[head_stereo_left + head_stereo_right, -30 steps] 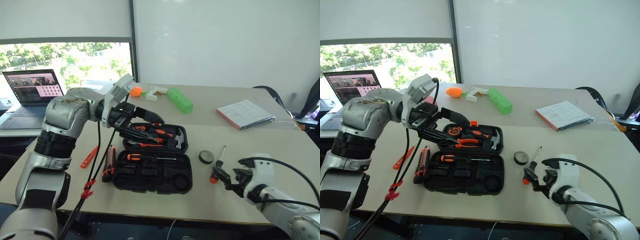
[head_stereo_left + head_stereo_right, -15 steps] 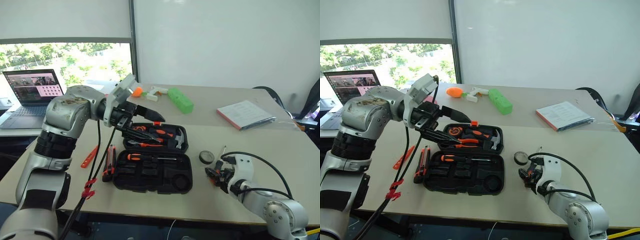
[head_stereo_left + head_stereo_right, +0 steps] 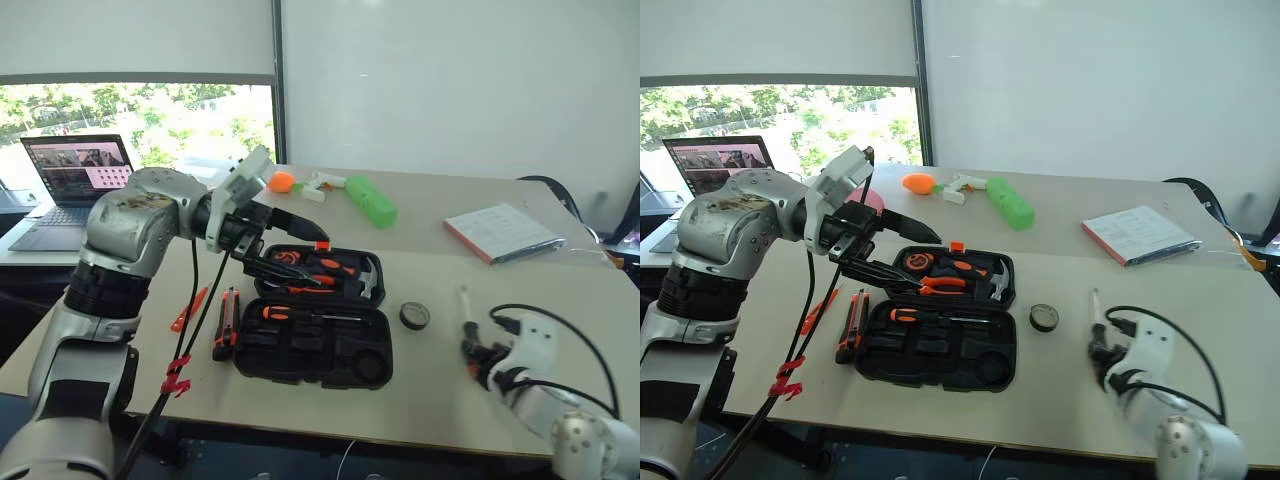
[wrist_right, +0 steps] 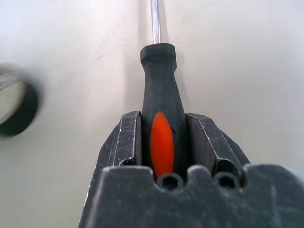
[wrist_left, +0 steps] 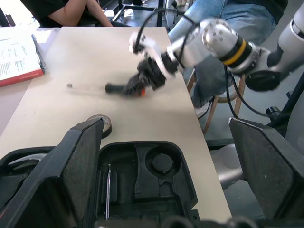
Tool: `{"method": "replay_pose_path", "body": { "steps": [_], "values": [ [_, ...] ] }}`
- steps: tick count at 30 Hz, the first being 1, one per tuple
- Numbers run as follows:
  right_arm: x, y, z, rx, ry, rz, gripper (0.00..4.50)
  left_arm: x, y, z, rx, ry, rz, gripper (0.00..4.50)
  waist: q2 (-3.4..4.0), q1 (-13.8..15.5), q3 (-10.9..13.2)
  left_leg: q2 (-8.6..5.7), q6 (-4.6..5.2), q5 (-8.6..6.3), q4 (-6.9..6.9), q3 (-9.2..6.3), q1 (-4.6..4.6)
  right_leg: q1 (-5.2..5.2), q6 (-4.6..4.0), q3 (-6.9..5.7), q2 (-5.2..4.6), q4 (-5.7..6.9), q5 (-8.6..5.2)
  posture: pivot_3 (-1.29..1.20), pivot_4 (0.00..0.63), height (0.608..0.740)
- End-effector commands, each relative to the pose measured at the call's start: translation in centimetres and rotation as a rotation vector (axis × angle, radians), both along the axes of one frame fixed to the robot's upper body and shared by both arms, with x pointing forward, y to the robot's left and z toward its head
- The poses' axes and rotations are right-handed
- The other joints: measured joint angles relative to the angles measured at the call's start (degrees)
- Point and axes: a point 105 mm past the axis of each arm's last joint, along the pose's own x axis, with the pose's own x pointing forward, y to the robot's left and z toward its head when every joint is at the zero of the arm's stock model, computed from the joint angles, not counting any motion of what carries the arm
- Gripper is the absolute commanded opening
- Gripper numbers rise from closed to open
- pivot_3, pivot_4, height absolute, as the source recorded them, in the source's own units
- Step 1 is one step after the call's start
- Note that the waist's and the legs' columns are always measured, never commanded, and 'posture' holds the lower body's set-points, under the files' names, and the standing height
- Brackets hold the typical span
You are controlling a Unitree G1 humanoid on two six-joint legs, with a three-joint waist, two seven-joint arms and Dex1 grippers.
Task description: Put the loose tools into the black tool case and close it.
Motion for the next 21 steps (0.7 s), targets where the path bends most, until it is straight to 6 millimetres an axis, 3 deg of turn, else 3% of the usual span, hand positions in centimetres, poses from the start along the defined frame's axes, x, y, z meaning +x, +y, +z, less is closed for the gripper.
{"method": "replay_pose_path", "body": {
  "steps": [1, 6, 10, 15, 21],
  "values": [
    [1.3, 5.0, 6.6, -0.231, -0.212, 0.49, 1.08, -0.2, 1.0, 0.2, 0.023, -0.058, 0.016, 4.5, 0.16, -0.9, 0.12, 0.0, 0.0, 0.0, -0.02, -0.01, 0.01, -0.05, 0.0, 0.03, 0.03, 0.02, 0.0, 0.0, 0.15, 0.74],
    [1.0, 11.1, 8.8, -0.387, -0.244, 1.065, 1.08, 0.3, 4.1, -1.3, 0.13, -0.086, 0.094, 4.5, 0.09, -2.26, 0.16, 0.18, 0.01, -0.01, -0.29, -0.19, 0.26, 0.01, -0.34, 0.04, 0.49, 0.06, -0.1, 0.0, 0.15, 0.74],
    [1.2, 14.9, 8.2, -0.455, -0.212, 1.374, 1.08, 0.1, 6.5, -1.5, 0.191, -0.103, 0.169, 4.5, -0.01, -1.76, 0.32, 0.3, 0.0, 0.0, -0.33, -0.33, 0.22, -0.08, -0.52, 0.06, 0.7, 0.1, -0.09, 0.0, 0.15, 0.74],
    [2.6, 17.6, 5.9, -0.484, -0.135, 1.529, 1.08, -1.8, 8.1, -1.3, 0.218, -0.074, 0.195, 4.5, -0.26, -0.84, 0.51, 0.34, 0.0, 0.0, -0.26, -0.3, 0.05, -0.18, -0.52, 0.01, 0.65, 0.1, -0.15, 0.0, 0.15, 0.74],
    [3.3, 18.1, 3.5, -0.526, -0.046, 1.599, 1.08, -2.8, 9.8, -1.3, 0.237, -0.06, 0.272, 4.5, -0.36, 0.33, 0.58, 0.33, -0.08, 0.05, 0.08, -0.27, -0.67, -0.86, -0.49, -0.03, 0.59, 0.36, -0.14, 0.0, 0.15, 0.74]
  ]
}}
